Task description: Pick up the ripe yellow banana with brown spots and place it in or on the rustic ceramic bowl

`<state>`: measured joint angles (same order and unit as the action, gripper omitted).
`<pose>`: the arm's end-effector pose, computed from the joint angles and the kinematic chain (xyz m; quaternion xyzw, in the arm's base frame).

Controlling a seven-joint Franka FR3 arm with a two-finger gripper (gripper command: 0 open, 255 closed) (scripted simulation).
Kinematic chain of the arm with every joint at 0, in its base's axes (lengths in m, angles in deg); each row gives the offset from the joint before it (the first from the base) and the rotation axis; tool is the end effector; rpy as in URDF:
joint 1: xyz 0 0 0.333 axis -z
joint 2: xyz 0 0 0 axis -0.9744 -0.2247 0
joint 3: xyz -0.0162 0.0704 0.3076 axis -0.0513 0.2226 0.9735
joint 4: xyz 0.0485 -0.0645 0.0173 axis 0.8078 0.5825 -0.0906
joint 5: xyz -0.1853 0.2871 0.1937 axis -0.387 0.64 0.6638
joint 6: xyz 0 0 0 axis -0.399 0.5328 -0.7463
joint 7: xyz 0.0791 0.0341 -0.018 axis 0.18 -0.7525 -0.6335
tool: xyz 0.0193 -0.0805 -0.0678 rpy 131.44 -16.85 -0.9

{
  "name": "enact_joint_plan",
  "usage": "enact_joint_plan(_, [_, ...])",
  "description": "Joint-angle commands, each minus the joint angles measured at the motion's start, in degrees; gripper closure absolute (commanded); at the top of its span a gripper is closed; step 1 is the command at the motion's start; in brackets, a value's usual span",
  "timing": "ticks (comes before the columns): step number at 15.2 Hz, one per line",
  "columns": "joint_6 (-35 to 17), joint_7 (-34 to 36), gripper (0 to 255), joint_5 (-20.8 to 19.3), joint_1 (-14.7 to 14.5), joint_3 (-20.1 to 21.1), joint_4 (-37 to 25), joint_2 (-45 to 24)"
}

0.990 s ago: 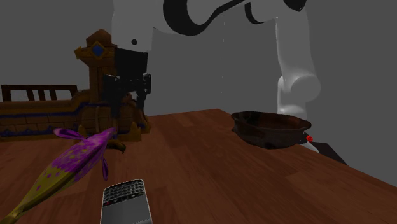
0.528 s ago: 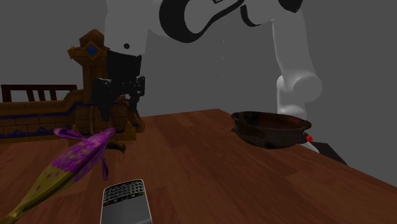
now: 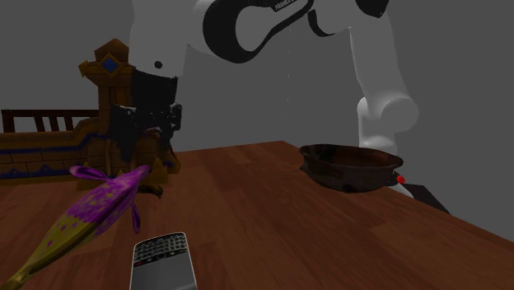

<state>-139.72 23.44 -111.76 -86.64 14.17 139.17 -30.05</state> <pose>0.4681 0.4377 0.4302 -0.9909 0.0230 -0.1320 0.0140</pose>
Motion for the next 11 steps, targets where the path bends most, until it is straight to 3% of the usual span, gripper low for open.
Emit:
enact_joint_plan(1, [1.0,-0.6,0,0.5,0.0,-0.7,0.7,-4.8])
enact_joint_plan(2, [0.9,-0.6,0,0.6,-0.1,-0.9,0.7,-4.8])
enact_joint_plan(3, [0.8,-0.7,255,0.8,0.1,-0.8,1.1,-4.5])
enact_joint_plan(5, [-1.5,-2.2,255,3.9,2.5,0.2,7.2,0.8])
enact_joint_plan(11, [-2.5,-2.0,255,3.5,2.6,0.0,8.1,0.6])
